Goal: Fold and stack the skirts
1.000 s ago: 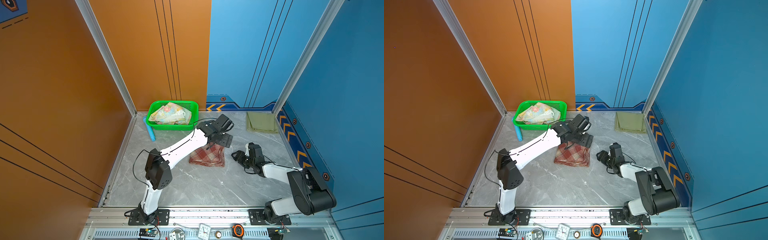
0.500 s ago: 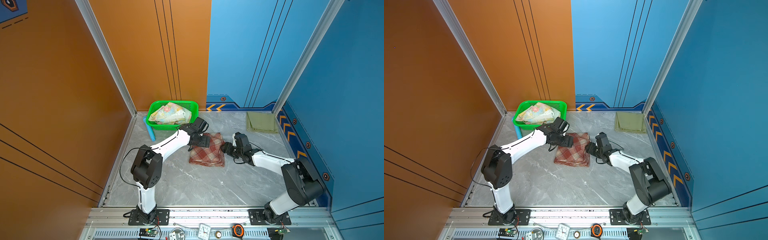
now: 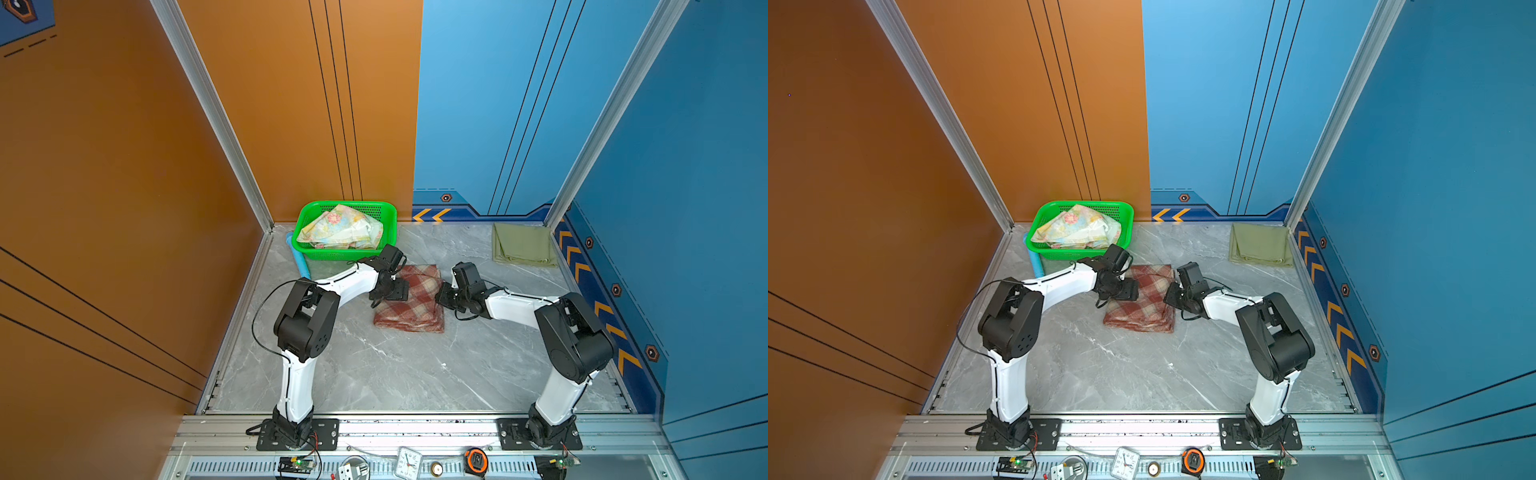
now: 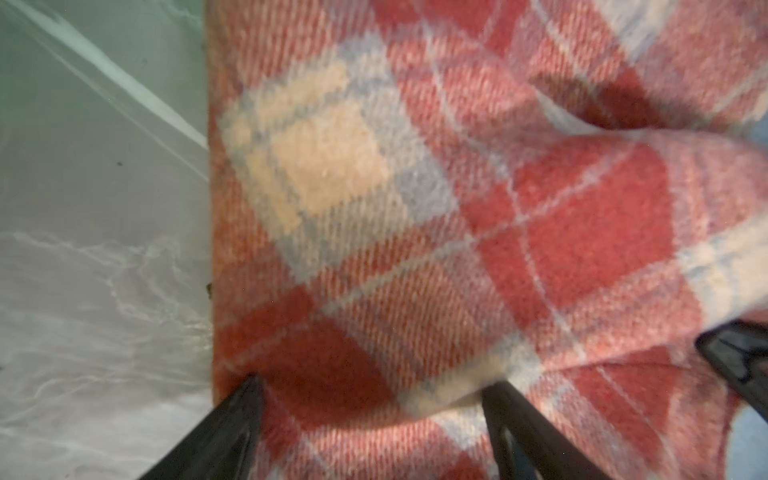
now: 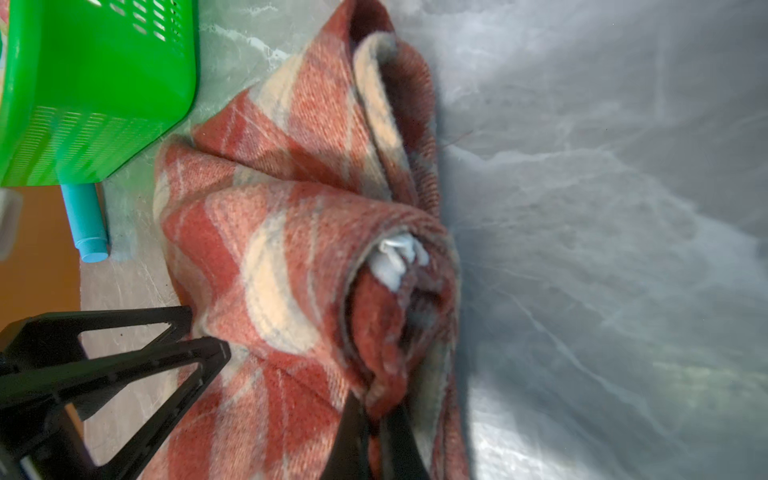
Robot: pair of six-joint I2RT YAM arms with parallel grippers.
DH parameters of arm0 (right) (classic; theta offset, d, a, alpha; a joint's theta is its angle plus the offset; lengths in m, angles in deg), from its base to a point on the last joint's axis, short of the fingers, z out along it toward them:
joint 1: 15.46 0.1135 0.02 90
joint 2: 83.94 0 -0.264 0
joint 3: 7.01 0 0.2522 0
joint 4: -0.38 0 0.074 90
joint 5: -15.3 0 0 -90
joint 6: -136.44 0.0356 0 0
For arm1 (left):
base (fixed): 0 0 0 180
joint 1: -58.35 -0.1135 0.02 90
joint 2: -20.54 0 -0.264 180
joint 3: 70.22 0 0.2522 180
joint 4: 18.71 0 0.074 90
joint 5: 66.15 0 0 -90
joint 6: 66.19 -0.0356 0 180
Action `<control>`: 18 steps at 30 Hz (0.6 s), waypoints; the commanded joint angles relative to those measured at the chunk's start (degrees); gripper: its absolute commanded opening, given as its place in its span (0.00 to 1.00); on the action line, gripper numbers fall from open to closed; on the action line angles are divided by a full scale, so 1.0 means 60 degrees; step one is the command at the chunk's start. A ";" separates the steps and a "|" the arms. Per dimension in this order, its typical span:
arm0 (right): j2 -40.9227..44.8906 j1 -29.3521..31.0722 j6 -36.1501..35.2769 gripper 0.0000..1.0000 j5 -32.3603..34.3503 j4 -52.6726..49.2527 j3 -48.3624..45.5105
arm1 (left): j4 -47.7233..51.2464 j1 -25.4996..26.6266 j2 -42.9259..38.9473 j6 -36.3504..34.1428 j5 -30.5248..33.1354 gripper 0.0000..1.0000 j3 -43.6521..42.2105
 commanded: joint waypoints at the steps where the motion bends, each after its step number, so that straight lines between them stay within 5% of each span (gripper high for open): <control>1: 0.0527 -0.0586 -0.0592 0.00 -0.0641 -0.0599 -0.0144 | 0.0012 -0.0109 0.0057 0.0116 0.0004 0.82 -0.0279; 4: 0.0502 -0.0886 -0.0976 0.06 -0.1206 -0.0764 -0.0216 | 0.0010 -0.0076 0.0057 0.0187 -0.0024 0.82 -0.0366; 8: 0.0731 -0.1131 -0.1209 0.47 -0.1537 -0.0778 -0.0413 | 0.0035 0.0022 -0.0022 0.0162 0.0020 0.82 -0.0335; 10: 0.1007 -0.1148 -0.1382 0.59 -0.1378 -0.1047 -0.0407 | 0.0081 0.0074 -0.0149 0.0152 0.0035 0.83 -0.0287; 18: 0.1612 -0.1588 -0.1522 0.78 -0.1452 -0.1237 -0.0820 | 0.0089 0.0735 -0.1175 -0.0415 0.0843 0.85 -0.0141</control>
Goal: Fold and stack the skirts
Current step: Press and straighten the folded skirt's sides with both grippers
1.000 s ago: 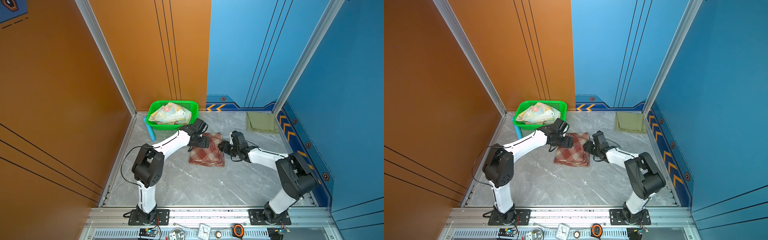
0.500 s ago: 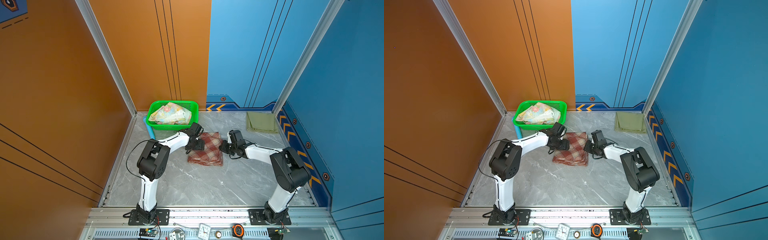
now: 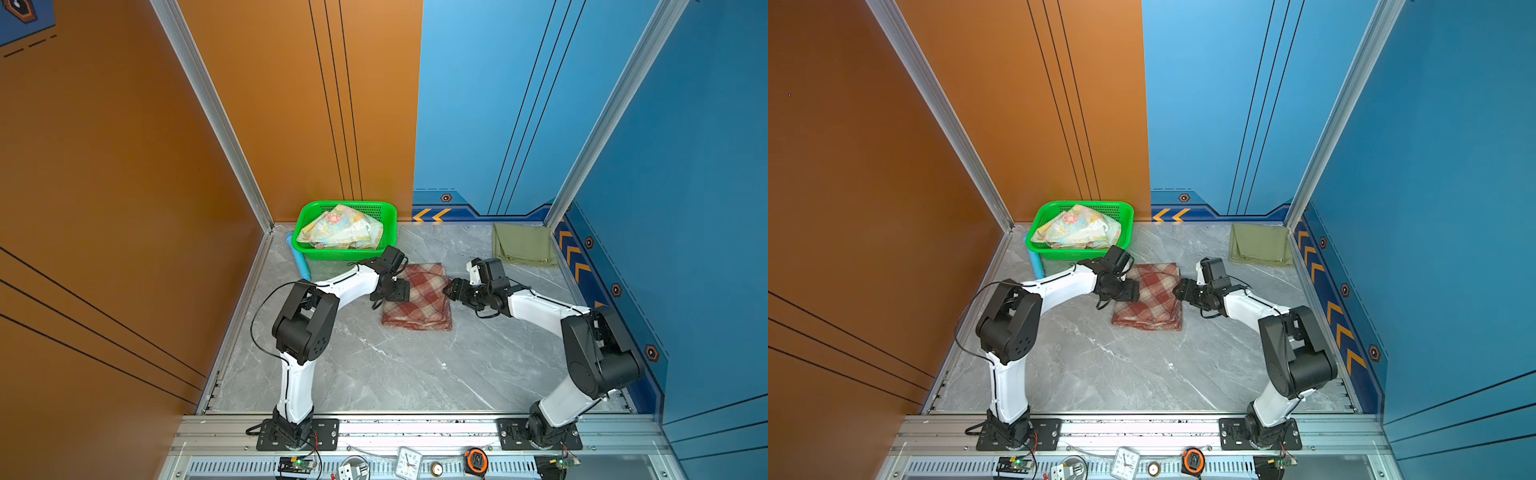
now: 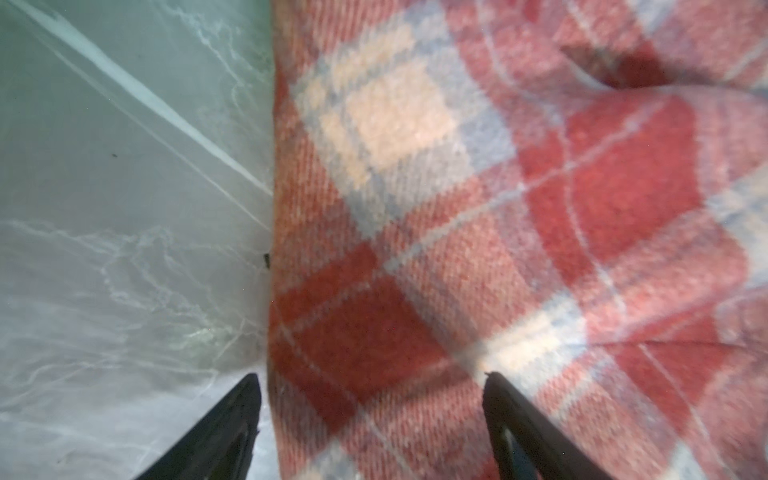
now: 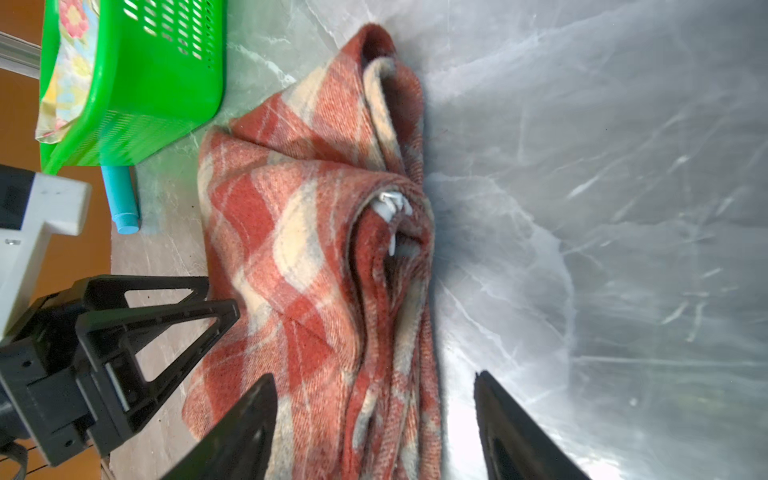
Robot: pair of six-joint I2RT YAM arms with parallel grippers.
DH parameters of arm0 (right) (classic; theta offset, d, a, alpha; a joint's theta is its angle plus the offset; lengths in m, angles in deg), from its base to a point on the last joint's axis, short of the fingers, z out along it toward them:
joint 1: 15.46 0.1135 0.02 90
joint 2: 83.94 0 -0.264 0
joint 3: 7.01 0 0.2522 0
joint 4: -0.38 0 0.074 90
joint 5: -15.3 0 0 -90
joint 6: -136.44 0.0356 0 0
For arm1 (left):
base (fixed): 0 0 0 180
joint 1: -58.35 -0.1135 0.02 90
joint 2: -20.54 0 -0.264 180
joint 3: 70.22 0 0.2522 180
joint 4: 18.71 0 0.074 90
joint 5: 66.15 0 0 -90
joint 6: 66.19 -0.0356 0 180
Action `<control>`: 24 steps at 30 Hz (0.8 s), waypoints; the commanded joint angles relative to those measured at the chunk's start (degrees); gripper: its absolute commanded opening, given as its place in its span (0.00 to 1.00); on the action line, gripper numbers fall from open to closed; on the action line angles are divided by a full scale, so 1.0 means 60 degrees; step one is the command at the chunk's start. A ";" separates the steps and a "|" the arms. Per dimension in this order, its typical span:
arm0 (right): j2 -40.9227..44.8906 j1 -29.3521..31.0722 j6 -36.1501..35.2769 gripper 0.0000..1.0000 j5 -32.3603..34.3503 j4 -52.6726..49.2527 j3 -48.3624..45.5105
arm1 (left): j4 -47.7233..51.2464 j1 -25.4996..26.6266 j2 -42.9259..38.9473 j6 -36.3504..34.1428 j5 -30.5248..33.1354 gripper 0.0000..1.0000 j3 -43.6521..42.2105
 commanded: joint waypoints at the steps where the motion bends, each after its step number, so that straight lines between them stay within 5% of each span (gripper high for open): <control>1: 0.0295 -0.0334 -0.0102 0.78 -0.0242 -0.0220 -0.0372 | 0.0177 0.0543 -0.0837 -0.0575 0.0745 0.85 0.0090; 12: 0.0884 -0.1448 0.0286 0.74 -0.0678 -0.0313 -0.0581 | 0.0121 0.2445 -0.0339 -0.1276 0.1478 0.60 0.0169; 24: 0.0213 -0.0712 0.0100 0.85 -0.0483 -0.0325 -0.0388 | -0.0575 0.3059 0.0762 -0.0850 0.1190 0.58 0.0078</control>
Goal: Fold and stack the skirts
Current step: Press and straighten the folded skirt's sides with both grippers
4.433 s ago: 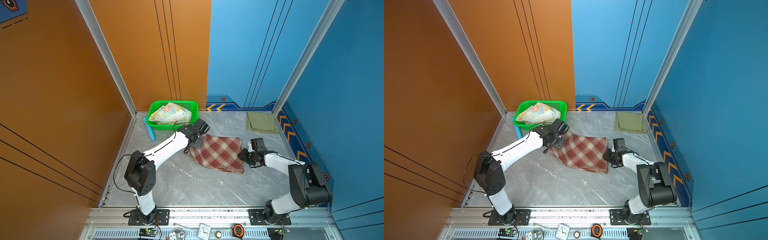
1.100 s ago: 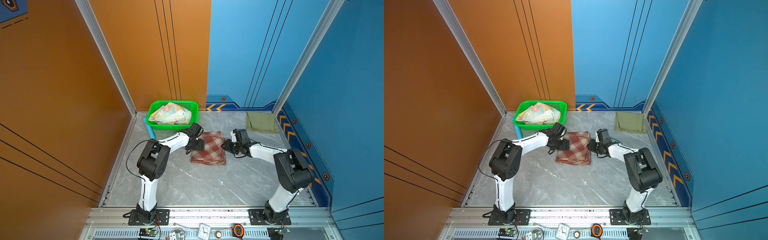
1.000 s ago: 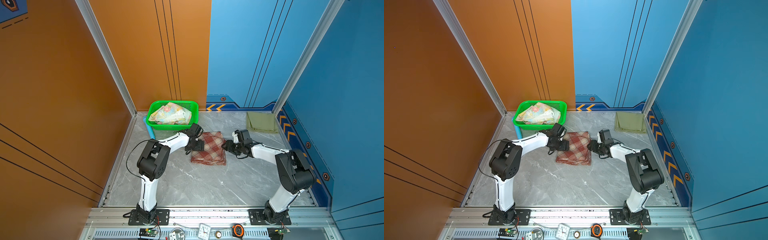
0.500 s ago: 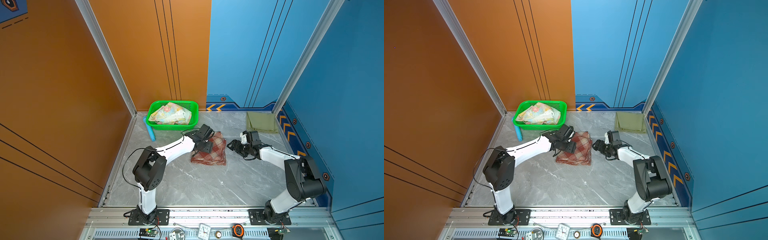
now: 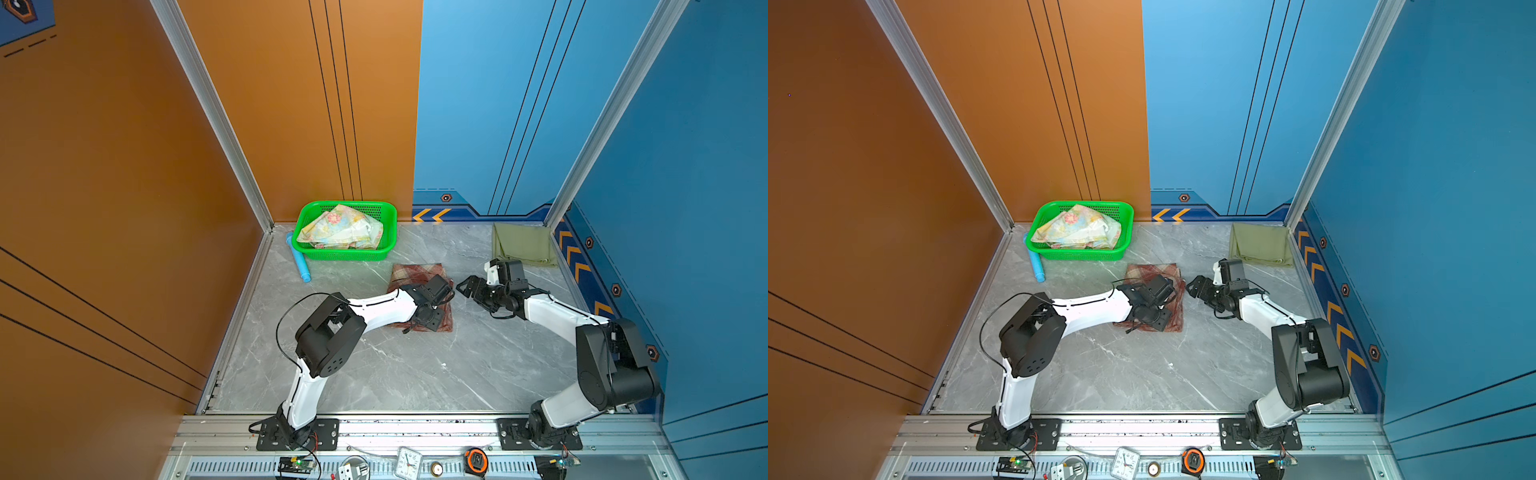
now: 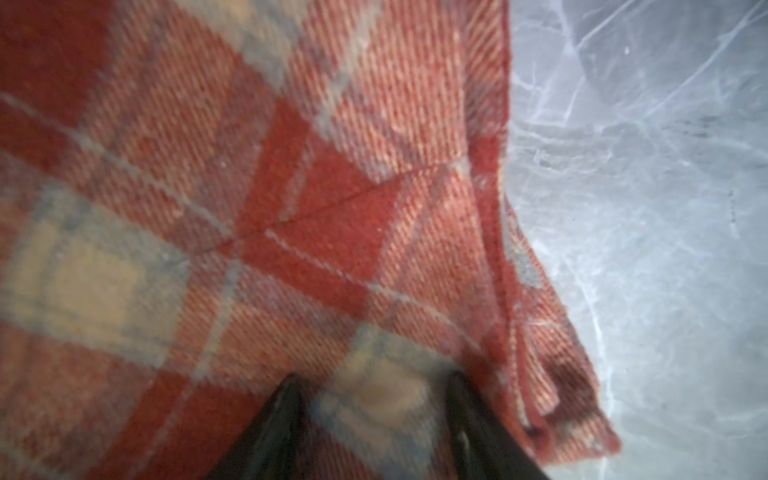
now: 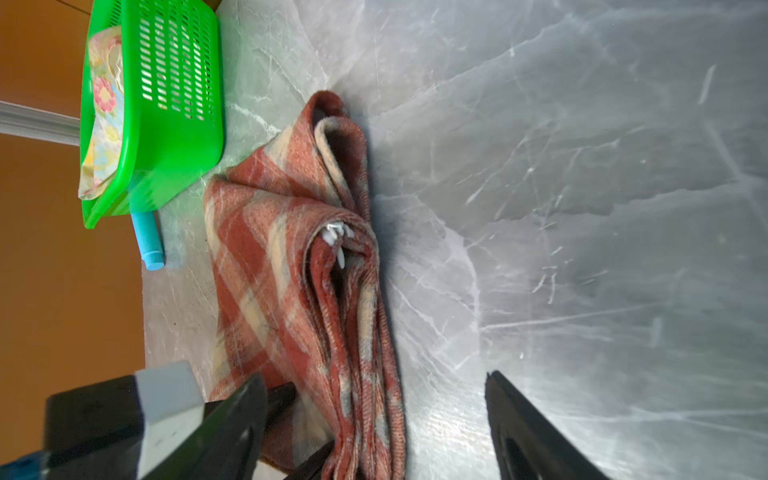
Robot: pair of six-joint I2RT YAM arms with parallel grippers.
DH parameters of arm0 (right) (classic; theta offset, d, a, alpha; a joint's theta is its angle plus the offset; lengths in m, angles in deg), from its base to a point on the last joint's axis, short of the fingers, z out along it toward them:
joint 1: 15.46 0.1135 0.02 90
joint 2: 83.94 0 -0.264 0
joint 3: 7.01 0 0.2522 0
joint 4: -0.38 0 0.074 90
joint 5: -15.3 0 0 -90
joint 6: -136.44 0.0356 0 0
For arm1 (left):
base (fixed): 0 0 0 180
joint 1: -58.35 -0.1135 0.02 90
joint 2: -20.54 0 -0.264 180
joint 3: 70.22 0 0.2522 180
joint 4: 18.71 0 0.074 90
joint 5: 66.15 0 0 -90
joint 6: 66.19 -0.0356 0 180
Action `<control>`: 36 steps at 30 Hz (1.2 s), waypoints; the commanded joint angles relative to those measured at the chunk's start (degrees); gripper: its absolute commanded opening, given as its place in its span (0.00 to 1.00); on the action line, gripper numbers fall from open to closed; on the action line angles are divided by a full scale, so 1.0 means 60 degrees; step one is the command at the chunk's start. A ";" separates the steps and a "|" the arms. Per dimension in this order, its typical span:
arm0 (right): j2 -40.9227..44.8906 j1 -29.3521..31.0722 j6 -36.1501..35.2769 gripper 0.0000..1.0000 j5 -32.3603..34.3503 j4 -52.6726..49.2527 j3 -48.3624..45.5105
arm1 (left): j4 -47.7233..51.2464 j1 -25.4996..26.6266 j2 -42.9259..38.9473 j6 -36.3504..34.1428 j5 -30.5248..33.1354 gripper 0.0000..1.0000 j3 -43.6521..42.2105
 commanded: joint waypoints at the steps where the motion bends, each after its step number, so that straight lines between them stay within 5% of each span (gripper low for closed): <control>1: -0.0476 0.0238 -0.0185 0.85 0.0103 -0.0295 0.0225 | 0.0024 0.0046 0.0028 0.0114 -0.0052 0.58 -0.0070; 15: -0.1857 0.0908 -0.0214 0.88 -0.0016 -0.0077 0.1007 | -0.0649 -0.1162 -0.1727 0.0198 -0.0923 0.62 -0.0574; 24: -0.2474 0.1252 -0.0185 0.88 -0.0046 -0.0165 0.1346 | -0.0342 -0.2456 -0.0888 0.0189 -0.0566 0.61 -0.0319; 36: -0.3008 0.1428 -0.0251 0.86 -0.0199 -0.0216 0.1475 | -0.0045 -0.2580 0.0630 0.0103 -0.0158 0.57 0.0264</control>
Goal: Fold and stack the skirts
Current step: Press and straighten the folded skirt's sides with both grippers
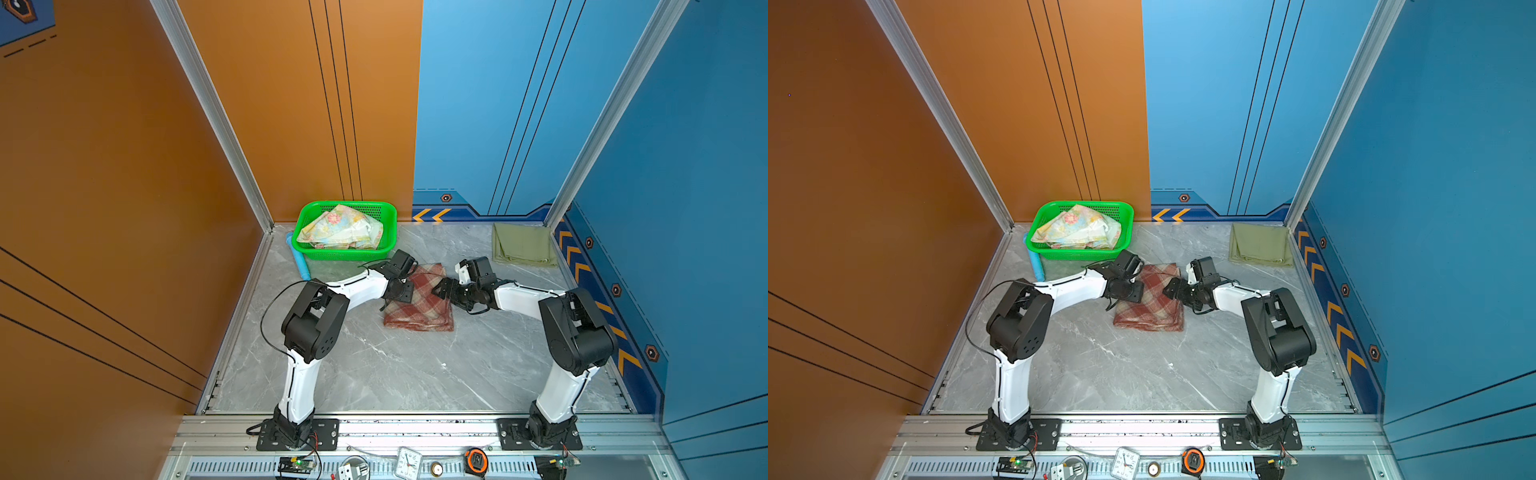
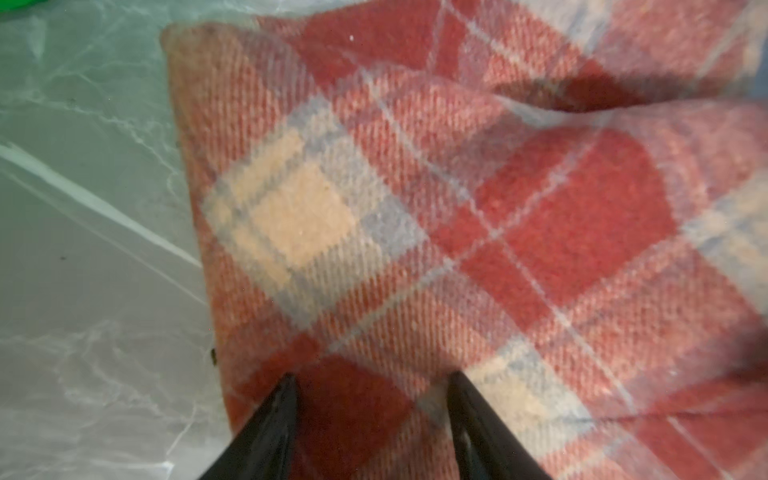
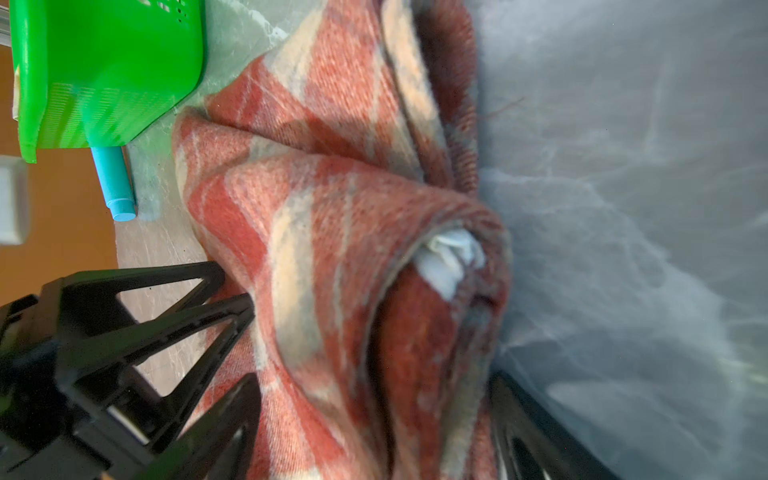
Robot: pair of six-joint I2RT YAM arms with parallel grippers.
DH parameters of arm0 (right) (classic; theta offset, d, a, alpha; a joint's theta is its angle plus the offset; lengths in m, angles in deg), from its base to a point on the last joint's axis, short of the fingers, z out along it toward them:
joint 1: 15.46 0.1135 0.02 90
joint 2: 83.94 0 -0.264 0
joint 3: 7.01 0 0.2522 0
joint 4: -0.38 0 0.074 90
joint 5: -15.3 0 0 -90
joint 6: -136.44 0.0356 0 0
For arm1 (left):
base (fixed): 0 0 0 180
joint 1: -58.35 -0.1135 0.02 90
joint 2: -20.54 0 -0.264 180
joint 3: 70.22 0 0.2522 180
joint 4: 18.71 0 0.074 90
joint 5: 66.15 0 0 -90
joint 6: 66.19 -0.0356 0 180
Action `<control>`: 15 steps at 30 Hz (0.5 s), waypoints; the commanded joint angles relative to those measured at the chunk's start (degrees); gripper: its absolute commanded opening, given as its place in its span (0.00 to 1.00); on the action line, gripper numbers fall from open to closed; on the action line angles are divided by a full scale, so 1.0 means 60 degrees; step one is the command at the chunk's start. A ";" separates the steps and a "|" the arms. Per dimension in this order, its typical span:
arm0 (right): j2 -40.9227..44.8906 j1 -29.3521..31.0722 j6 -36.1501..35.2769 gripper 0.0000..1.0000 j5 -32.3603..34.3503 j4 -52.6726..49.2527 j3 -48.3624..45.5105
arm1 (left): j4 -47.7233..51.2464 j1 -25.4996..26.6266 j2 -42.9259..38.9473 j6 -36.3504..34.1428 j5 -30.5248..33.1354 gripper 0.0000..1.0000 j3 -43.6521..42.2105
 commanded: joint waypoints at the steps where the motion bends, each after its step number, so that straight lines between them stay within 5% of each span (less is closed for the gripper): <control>1: -0.0587 0.0125 -0.0196 0.86 -0.0067 -0.0564 -0.0091 | 0.0544 0.0060 0.0486 -0.0032 0.0181 0.57 0.0226; 15: -0.1759 0.0418 0.0097 0.66 -0.1176 0.0473 0.0279 | 0.0533 0.0163 0.0726 -0.0013 -0.0028 0.56 0.0164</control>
